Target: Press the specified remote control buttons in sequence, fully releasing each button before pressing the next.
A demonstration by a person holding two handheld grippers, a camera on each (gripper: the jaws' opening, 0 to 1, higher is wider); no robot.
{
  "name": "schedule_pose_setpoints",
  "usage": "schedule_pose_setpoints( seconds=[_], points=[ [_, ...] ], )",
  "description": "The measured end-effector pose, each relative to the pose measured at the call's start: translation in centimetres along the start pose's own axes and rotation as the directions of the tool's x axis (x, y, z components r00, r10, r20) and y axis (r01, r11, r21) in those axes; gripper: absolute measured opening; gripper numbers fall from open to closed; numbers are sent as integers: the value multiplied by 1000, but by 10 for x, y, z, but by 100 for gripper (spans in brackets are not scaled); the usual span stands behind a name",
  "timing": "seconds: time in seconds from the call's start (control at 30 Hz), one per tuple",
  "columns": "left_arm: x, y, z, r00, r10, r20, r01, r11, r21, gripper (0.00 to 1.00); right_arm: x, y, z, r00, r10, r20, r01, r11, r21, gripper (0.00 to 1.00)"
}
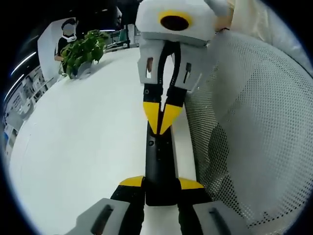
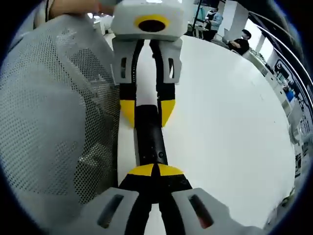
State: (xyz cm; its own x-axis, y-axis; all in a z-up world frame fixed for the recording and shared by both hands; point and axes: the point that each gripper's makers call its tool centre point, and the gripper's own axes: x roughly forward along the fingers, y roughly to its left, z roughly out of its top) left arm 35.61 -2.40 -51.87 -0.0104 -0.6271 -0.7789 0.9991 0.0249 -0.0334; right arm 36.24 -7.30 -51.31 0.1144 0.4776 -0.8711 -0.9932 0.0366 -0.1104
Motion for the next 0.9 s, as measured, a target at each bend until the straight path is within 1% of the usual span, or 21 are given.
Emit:
schedule_pose_setpoints(
  seconds=[0.03, 0.07, 0.13, 0.17, 0.2, 0.27, 0.3, 0.33, 0.37, 0.47, 0.5, 0.57, 0.6, 0.63, 0.67, 0.77, 0.8, 0.83, 0.9],
  points=[
    [0, 0, 0, 1000, 0, 1, 0, 1000, -3, 25, 0, -1, 0, 1000, 5, -1, -5, 1000, -4, 0],
    [0, 0, 0, 1000, -1, 1, 1, 1000, -2, 25, 0, 0, 0, 1000, 13, -7, -13, 1000, -27, 0],
    [0, 0, 0, 1000, -1, 1, 1, 1000, -2, 25, 0, 0, 1, 999, 20, -29, -24, 991, -129, 0],
    [0, 0, 0, 1000, 0, 0, 0, 1000, -3, 25, 1, 1, 1, 999, 19, -51, -29, 980, -199, 0],
    [0, 0, 0, 1000, 2, -1, -2, 1000, -4, 25, 2, 2, 0, 998, 18, -65, -33, 970, -239, 0],
    [0, 0, 0, 1000, 3, -2, -3, 1000, -3, 25, 2, 3, 2, 995, 15, -95, -49, 929, -368, 0],
    [0, 0, 0, 1000, 3, -3, -3, 1000, -4, 25, 2, 4, 2, 993, 14, -114, -63, 896, -439, 0],
    [0, 0, 0, 1000, 3, -3, -3, 1000, -3, 25, 1, 5, 2, 992, 15, -126, -71, 886, -458, 0],
    [0, 0, 0, 1000, 4, -4, -4, 1000, -3, 25, 2, 6, 3, 990, 16, -141, -83, 871, -484, 0],
    [0, 0, 0, 1000, 4, -4, -4, 1000, -4, 25, 0, 6, 3, 985, 22, -174, -114, 835, -539, 0],
    [0, 0, 0, 1000, 4, -5, -4, 1000, -4, 25, 0, 6, 4, 984, 20, -177, -116, 828, -549, 0],
    [0, 0, 0, 1000, 4, -4, -4, 1000, -3, 25, 0, 5, 4, 984, 18, -177, -112, 833, -542, 0],
    [0, 0, 0, 1000, 4, -4, -4, 1000, -4, 25, -1, 5, 4, 986, 14, -167, -100, 848, -521, 0],
    [0, 1, 0, 1000, 3, -3, -3, 1000, -5, 25, -1, 5, 4, 988, 13, -156, -93, 854, -511, 0],
    [0, 1, 0, 1000, 2, -4, -2, 1000, -7, 24, -2, 4, 4, 991, 12, -131, -70, 889, -452, 0],
    [0, 1, 0, 1000, 0, -5, 0, 1000, -10, 24, -3, 1, 4, 996, 12, -84, -36, 955, -293, 0],
    [0, 1, 0, 1000, -1, -6, 1, 1000, -11, 24, -3, 1, 4, 997, 8, -72, -27, 966, -259, 0],
    [0, 1, 0, 1000, -2, -6, 1, 1000, -12, 24, -3, 0, 5, 999, -1, -52, -12, 971, -240, 0],
    [1, 1, 0, 1000, -2, -6, 2, 1000, -16, 24, -4, 2, 8, 1000, -9, -26, 2, 967, -253, 0]
  ],
)
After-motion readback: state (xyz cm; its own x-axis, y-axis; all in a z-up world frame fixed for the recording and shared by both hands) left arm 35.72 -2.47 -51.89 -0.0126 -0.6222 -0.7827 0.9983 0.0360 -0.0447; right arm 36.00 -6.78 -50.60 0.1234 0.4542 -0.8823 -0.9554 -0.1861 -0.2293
